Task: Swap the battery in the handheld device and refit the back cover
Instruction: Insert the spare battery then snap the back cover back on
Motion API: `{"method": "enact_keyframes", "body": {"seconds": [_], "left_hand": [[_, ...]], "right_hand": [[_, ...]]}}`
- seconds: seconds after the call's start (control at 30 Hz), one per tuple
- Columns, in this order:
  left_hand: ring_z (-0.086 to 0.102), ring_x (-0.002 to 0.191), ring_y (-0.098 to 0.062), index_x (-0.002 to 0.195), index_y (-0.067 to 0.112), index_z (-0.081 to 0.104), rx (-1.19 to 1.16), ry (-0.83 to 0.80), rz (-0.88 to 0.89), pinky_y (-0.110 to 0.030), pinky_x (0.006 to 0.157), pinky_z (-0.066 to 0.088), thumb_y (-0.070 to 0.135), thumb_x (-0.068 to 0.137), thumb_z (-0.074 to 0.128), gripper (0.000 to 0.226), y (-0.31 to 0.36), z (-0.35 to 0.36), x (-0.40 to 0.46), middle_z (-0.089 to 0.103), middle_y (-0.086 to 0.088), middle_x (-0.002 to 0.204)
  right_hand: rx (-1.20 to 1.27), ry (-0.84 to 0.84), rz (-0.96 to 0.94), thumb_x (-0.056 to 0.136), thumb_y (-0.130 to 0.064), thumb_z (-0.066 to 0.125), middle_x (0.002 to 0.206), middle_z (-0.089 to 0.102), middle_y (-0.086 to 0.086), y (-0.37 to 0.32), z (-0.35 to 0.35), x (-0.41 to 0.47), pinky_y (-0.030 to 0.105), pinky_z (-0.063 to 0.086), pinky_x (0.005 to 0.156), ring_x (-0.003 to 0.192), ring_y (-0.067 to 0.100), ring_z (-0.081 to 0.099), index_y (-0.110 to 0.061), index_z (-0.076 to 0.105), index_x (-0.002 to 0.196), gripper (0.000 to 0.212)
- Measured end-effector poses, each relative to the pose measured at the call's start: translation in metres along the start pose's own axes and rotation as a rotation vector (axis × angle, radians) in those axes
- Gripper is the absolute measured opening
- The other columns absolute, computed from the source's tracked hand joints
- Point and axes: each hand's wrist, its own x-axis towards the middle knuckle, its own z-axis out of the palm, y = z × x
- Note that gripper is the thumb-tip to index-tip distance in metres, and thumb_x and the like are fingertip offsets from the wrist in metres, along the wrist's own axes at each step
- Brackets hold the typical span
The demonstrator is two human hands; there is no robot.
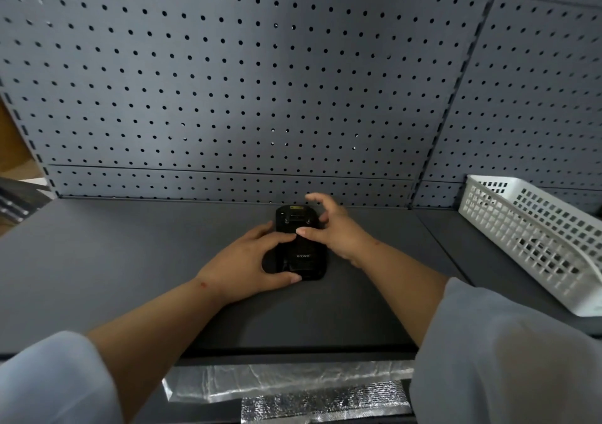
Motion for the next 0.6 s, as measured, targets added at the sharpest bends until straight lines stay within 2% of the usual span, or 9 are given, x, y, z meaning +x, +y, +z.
{"method": "enact_keyframes", "body": {"seconds": [0.07, 0.13, 0.23, 0.33, 0.47, 0.6], "left_hand": [[0.026, 0.134, -0.009, 0.132, 0.035, 0.038, -0.003, 0.001, 0.001, -0.013, 0.101, 0.018, 0.045, 0.072, 0.068, 0.069, -0.001, 0.000, 0.000, 0.025, 0.001, 0.150], [0.028, 0.133, -0.009, 0.132, 0.034, 0.039, -0.011, 0.003, -0.006, -0.013, 0.101, 0.018, 0.045, 0.071, 0.069, 0.069, -0.001, 0.000, 0.001, 0.027, 0.001, 0.149], [0.030, 0.132, -0.010, 0.130, 0.035, 0.041, -0.015, 0.005, -0.016, -0.015, 0.103, 0.021, 0.046, 0.070, 0.070, 0.068, -0.002, 0.000, 0.001, 0.028, 0.000, 0.148], [0.032, 0.131, -0.011, 0.129, 0.038, 0.042, -0.019, 0.001, -0.021, -0.018, 0.104, 0.024, 0.048, 0.069, 0.069, 0.067, -0.003, 0.001, 0.002, 0.029, 0.000, 0.147], [0.033, 0.131, -0.012, 0.129, 0.037, 0.042, -0.005, 0.011, -0.015, -0.018, 0.103, 0.024, 0.047, 0.069, 0.070, 0.066, -0.003, 0.001, 0.002, 0.030, -0.001, 0.146], [0.034, 0.131, -0.013, 0.128, 0.037, 0.043, -0.011, 0.010, -0.016, -0.021, 0.105, 0.027, 0.046, 0.069, 0.070, 0.066, -0.003, 0.001, 0.001, 0.031, -0.002, 0.145]], "right_hand": [[-0.066, 0.034, 0.005, 0.078, -0.031, 0.070, 0.124, 0.038, 0.010, 0.001, -0.002, 0.000, 0.038, 0.039, 0.101, 0.114, 0.023, 0.044, -0.032, 0.034, 0.134, 0.067], [-0.178, 0.055, -0.010, 0.079, -0.038, 0.068, 0.128, 0.040, 0.012, 0.002, -0.002, -0.001, 0.039, 0.038, 0.102, 0.121, 0.026, 0.042, -0.031, 0.037, 0.132, 0.061], [-0.444, 0.119, -0.113, 0.086, -0.045, 0.056, 0.121, 0.047, 0.011, 0.005, 0.001, -0.008, 0.035, 0.037, 0.099, 0.120, 0.027, 0.041, -0.026, 0.048, 0.129, 0.048], [-0.602, 0.168, -0.182, 0.090, -0.047, 0.046, 0.116, 0.051, 0.009, 0.005, 0.002, -0.015, 0.033, 0.036, 0.097, 0.116, 0.026, 0.043, -0.027, 0.053, 0.129, 0.044], [-0.775, 0.133, -0.219, 0.092, -0.049, 0.039, 0.118, 0.052, 0.008, -0.002, -0.002, -0.016, 0.036, 0.035, 0.096, 0.115, 0.025, 0.043, -0.025, 0.050, 0.130, 0.046], [-0.834, 0.068, -0.178, 0.093, -0.051, 0.037, 0.125, 0.051, 0.009, -0.010, -0.004, -0.016, 0.038, 0.034, 0.099, 0.120, 0.026, 0.041, -0.022, 0.047, 0.131, 0.049]]}}
